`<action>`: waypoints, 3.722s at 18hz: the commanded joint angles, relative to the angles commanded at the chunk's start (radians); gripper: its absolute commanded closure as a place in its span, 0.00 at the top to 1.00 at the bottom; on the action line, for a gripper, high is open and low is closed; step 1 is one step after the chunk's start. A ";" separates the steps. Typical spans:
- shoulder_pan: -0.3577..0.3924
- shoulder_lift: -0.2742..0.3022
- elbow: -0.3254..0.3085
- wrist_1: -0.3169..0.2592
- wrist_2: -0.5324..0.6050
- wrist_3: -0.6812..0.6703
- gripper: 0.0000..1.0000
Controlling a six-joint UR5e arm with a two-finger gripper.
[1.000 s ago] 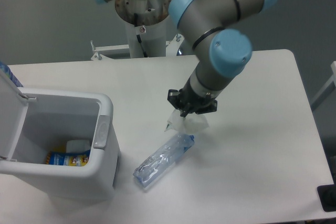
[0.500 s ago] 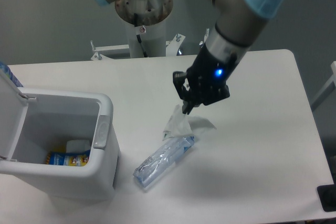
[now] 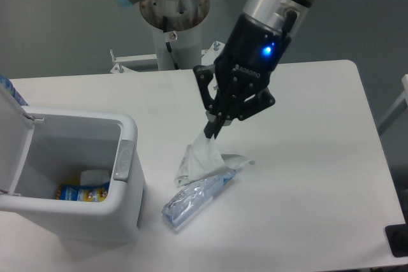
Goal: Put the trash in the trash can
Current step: 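Lift the white wrapper up off the table, then carry the wrapper over the trash bin and open the gripper, then move the open gripper over the clear plastic water bottle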
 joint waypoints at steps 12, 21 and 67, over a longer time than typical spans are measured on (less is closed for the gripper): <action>-0.173 0.005 -0.038 0.095 0.000 -0.167 0.04; -0.181 0.023 -0.130 0.201 0.009 -0.144 1.00; -0.130 -0.365 -0.187 0.419 0.422 0.259 1.00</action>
